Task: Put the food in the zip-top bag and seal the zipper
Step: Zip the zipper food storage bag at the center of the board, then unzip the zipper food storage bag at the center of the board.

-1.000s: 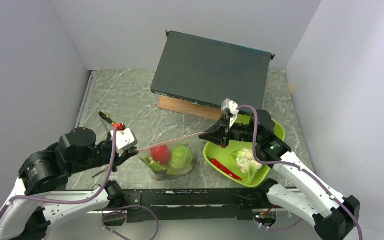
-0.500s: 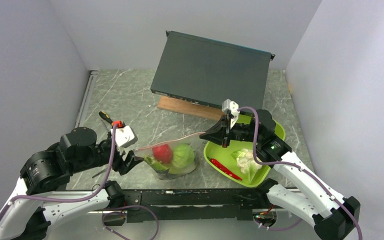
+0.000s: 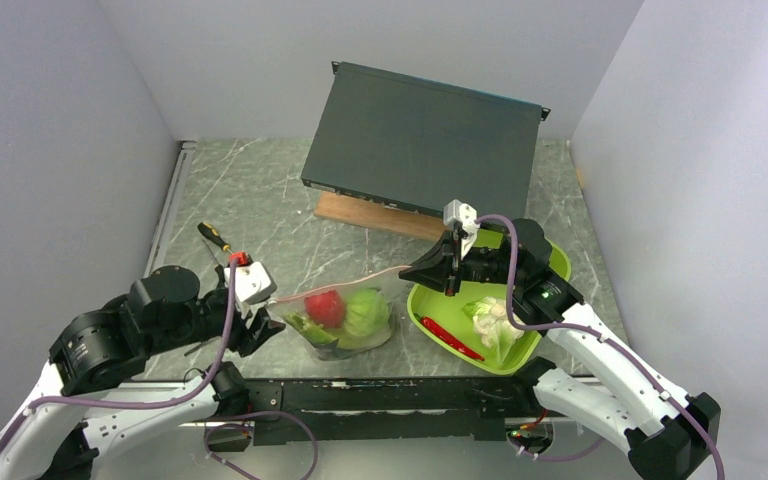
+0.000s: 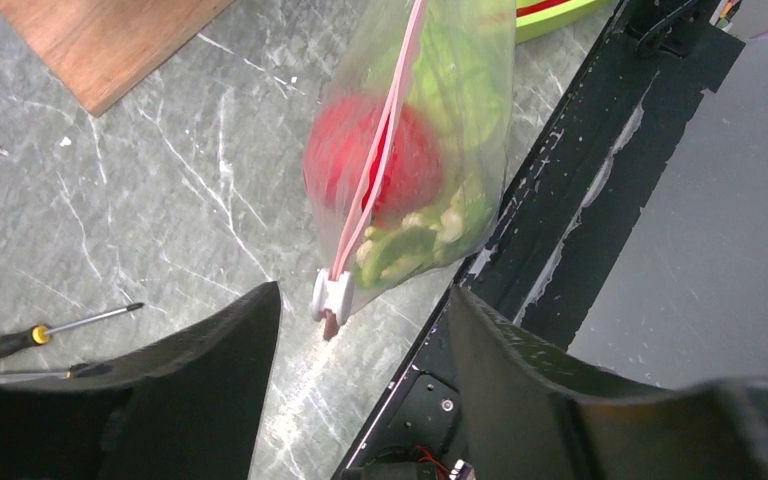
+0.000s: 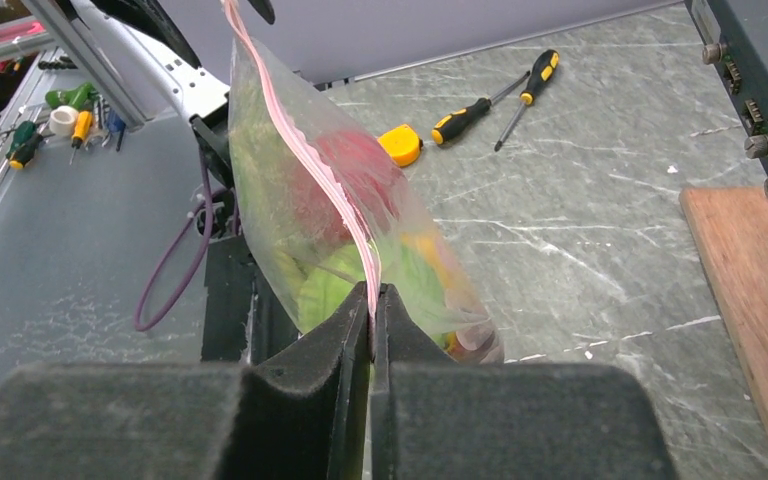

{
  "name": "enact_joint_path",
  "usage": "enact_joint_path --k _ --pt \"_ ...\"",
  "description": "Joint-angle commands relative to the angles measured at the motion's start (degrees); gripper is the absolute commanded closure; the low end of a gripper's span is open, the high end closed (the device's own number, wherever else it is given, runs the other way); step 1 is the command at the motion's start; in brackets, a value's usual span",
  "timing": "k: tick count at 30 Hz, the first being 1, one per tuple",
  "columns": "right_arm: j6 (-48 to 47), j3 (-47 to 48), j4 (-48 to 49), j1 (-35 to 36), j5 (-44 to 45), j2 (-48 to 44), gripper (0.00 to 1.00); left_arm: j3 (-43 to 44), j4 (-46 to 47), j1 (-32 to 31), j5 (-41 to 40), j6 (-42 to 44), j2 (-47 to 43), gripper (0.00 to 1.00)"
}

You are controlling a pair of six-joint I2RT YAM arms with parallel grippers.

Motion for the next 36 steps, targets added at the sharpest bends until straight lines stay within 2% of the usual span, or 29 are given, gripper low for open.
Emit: enact_joint_path --k 1,7,17,22,24,28,30,31,36 --pt "-1.5 2.5 1.4 -0.2 -1.7 -0.6 0.92 -0.2 4.4 0.3 -2.2 -0.9 -2.3 0.38" --pt "-1.7 3.1 0.9 -0.2 -2.1 0.0 0.88 -0.5 5.4 0.3 -2.6 -1.7 -4.2 0.28" --pt "-1.3 3.4 1.0 -0.2 -1.8 0.5 0.89 -2.5 6.4 0.3 -2.6 -5.0 -6.3 0.35" --pt "-0.4 3.1 2.4 -0.3 -2.4 1.0 0.91 -3.6 9.3 0.3 -2.6 -5.9 -5.7 0.34" --pt "-0.1 3.2 2.8 -0.2 -2.7 1.3 0.92 -3.9 9.7 0.3 -2.6 -5.7 -4.8 0.37" --pt "-0.3 3.8 2.3 -0.1 -3.1 1.7 0.93 -3.7 9.0 0.3 -2.6 -5.4 -3.5 0.53" --pt "-1.1 4.4 0.7 0.0 -2.5 1.9 0.91 -3.6 9.4 0.3 -2.6 -5.3 -3.7 0.58" --pt "-1.6 4.8 -0.2 0.1 -2.1 2.0 0.88 -3.6 9.7 0.3 -2.6 -5.2 -3.9 0.61" --pt "-4.7 8.9 -5.7 2.5 1.1 3.7 0.58 -3.0 10.5 0.3 -1.9 -4.0 -3.1 0.81"
